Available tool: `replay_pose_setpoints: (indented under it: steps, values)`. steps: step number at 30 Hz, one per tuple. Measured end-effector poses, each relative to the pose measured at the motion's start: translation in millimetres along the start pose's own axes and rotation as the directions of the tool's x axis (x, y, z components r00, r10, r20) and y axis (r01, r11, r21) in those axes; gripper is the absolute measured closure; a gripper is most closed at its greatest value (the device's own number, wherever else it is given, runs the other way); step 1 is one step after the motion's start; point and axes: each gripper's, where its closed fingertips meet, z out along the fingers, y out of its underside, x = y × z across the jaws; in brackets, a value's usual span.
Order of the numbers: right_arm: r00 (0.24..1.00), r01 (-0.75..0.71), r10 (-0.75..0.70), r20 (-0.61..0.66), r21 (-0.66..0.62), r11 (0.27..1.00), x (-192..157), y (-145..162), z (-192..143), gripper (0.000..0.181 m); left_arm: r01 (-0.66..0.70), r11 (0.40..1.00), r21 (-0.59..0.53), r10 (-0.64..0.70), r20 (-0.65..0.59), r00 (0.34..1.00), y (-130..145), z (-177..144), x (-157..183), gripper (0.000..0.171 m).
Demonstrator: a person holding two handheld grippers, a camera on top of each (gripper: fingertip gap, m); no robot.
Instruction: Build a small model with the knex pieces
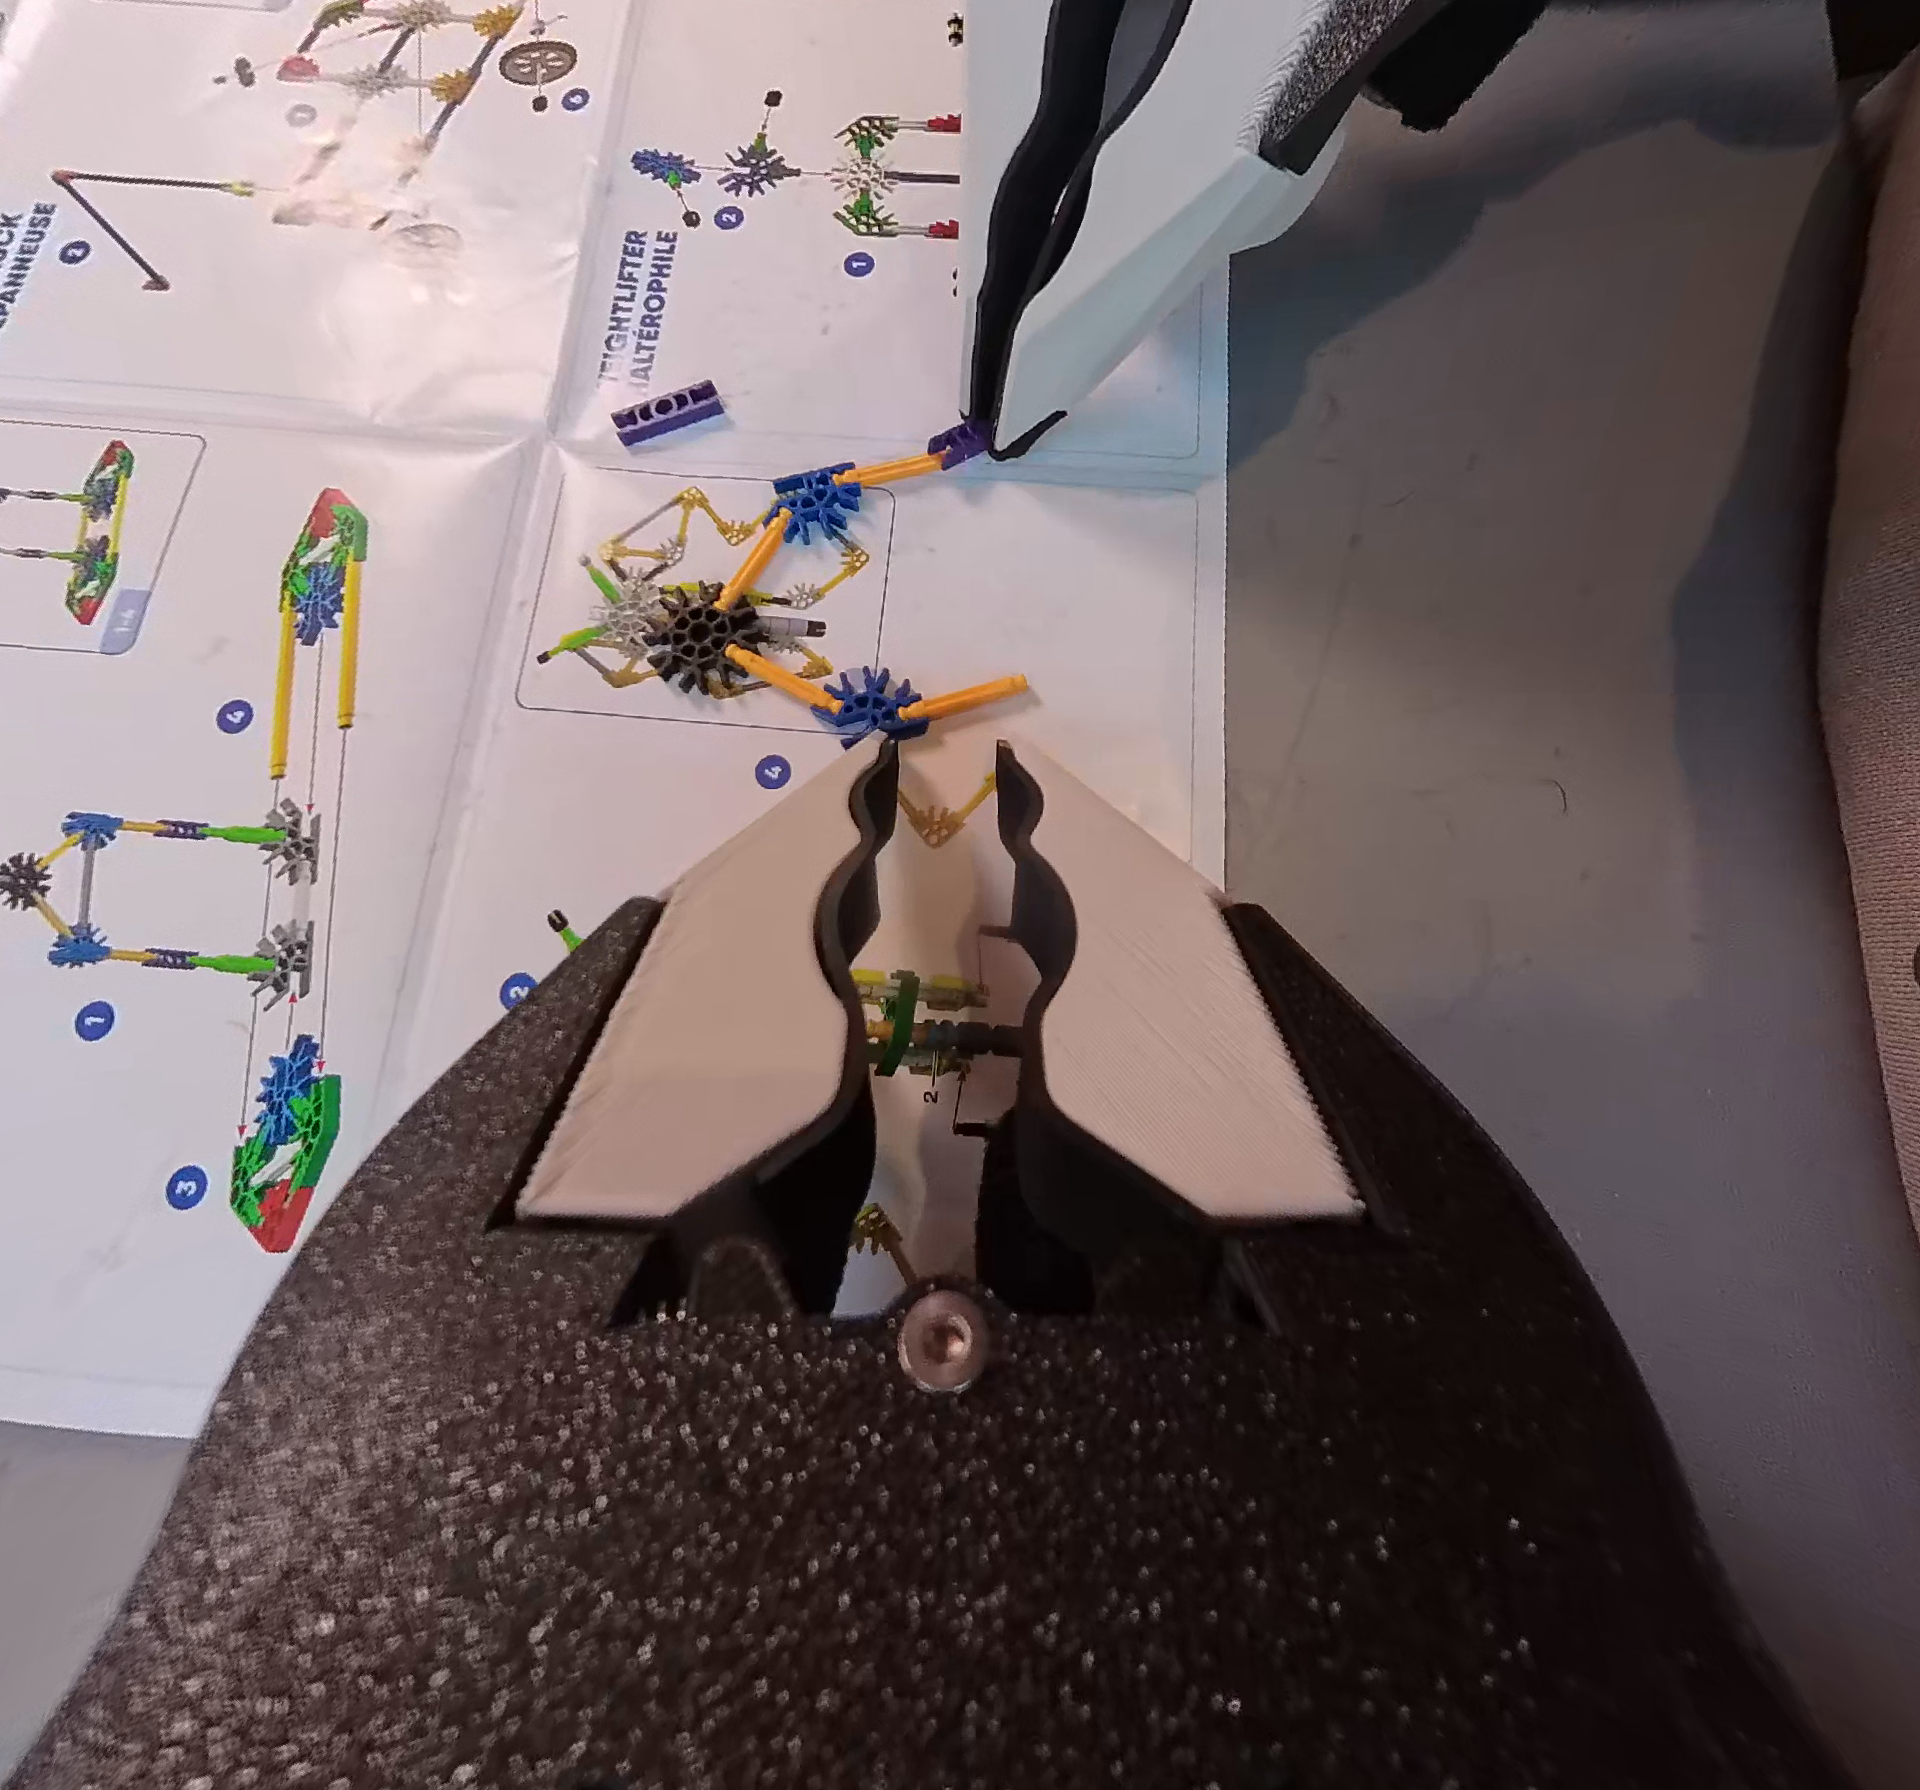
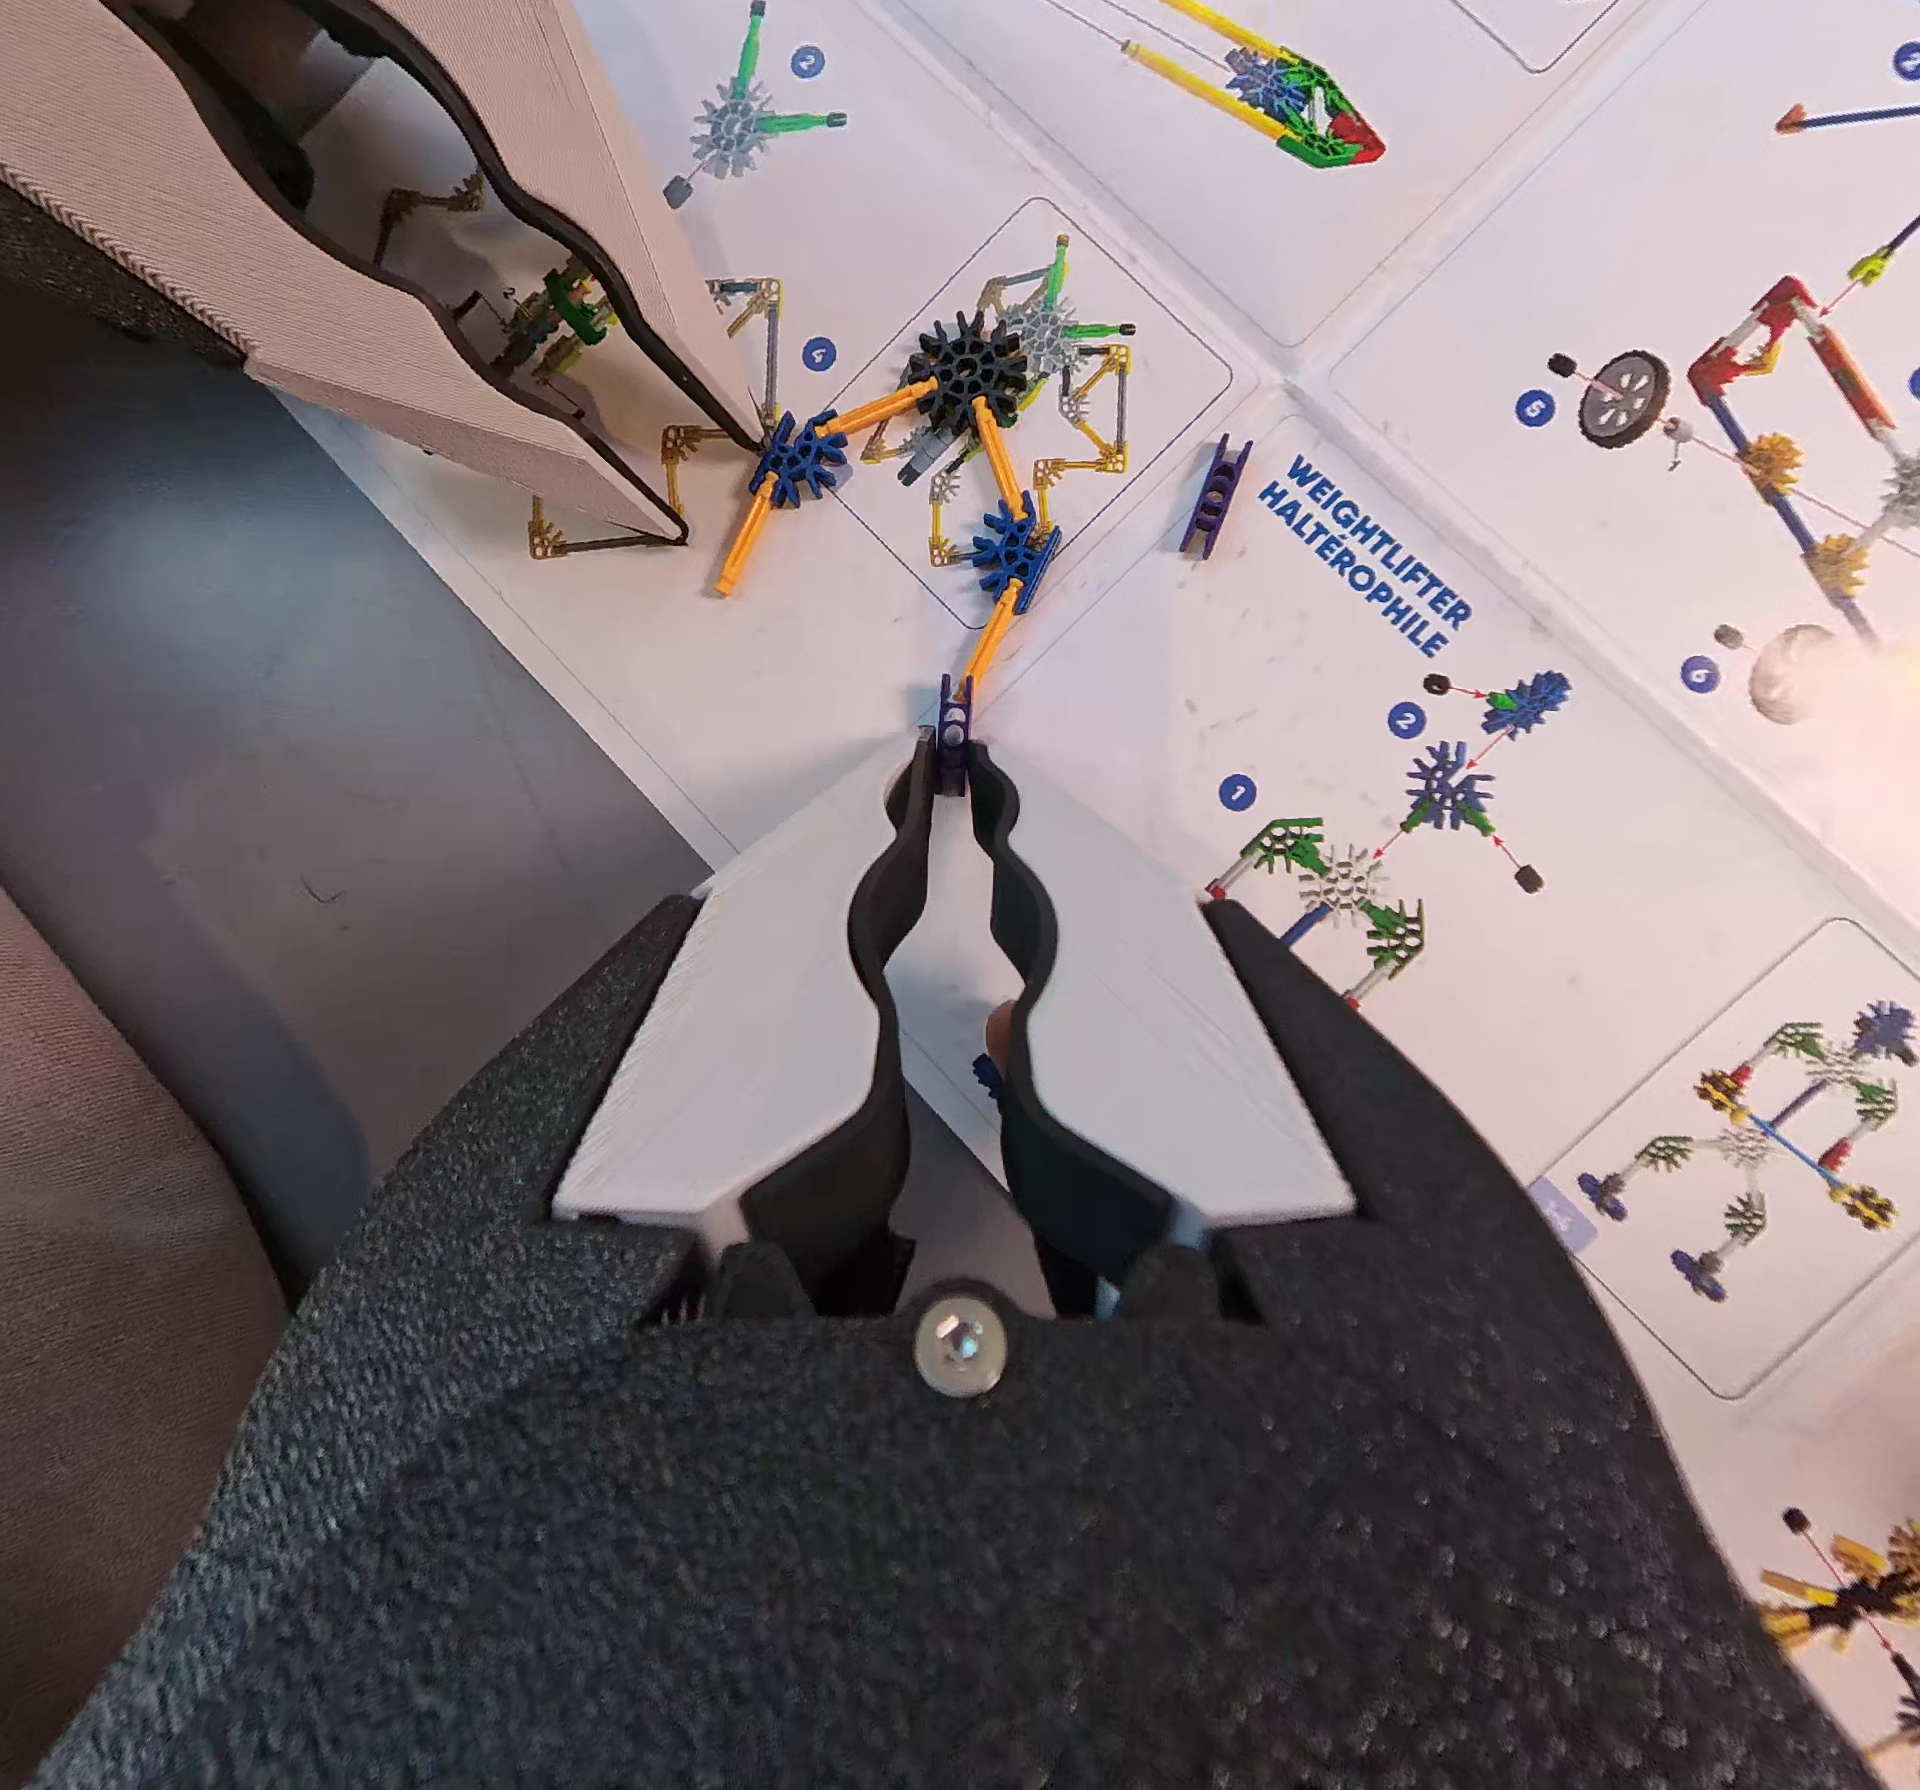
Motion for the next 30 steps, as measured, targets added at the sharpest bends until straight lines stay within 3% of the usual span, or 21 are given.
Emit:
replay_pose_setpoints:
  steps: [10,17,25,30]
  values:
    - [1.0,-0.019,0.019,-0.023,0.012,1.0,-1,-4,-1,0.171,0.002,1.0,0.014,-0.002,0.017,1.0,-3,-4,-3,0.153]
    - [0.998,-0.007,0.009,-0.058,0.023,1.0,2,-8,2,0.176,0.031,0.999,0.009,-0.032,0.077,0.997,-1,-1,-15,0.149]
    - [0.998,-0.016,0.016,-0.062,-0.005,1.0,2,-5,4,0.177,0.03,1.0,0.008,-0.031,0.059,0.998,-2,1,-10,0.151]
    - [0.999,-0.009,0.009,-0.051,-0.01,1.0,1,-6,3,0.168,0.026,1.0,0.003,-0.026,0.053,0.998,-1,1,-9,0.151]
